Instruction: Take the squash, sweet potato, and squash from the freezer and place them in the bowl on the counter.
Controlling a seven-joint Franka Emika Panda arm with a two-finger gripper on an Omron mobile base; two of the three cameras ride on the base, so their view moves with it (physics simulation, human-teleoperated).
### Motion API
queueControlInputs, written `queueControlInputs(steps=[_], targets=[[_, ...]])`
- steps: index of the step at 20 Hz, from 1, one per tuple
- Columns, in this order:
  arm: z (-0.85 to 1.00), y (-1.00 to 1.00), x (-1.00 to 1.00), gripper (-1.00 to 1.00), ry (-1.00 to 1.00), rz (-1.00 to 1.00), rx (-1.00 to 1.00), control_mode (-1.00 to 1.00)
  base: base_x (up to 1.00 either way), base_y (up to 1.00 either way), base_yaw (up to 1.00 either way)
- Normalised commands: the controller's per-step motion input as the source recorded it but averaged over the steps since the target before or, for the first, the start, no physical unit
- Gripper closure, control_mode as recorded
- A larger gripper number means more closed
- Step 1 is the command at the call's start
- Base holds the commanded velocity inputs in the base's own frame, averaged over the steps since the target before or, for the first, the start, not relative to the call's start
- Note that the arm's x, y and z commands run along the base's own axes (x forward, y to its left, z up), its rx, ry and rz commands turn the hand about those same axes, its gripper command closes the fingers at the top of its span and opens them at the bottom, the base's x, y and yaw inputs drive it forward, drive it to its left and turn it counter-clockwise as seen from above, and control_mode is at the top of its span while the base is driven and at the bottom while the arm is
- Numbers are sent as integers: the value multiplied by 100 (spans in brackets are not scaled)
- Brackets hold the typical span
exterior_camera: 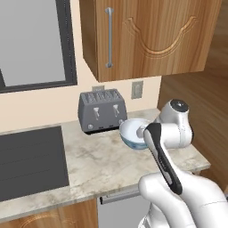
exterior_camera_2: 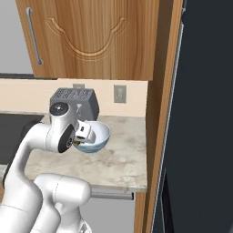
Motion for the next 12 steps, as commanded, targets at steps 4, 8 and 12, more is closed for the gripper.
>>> queueControlInputs(steps=[4,8,12], targets=[[-2,0,45,100,0,0,0,-100,0,0,0],[-31,0,74,100,0,0,0,-100,0,0,0],[-29,0,49,100,0,0,0,-100,0,0,0]])
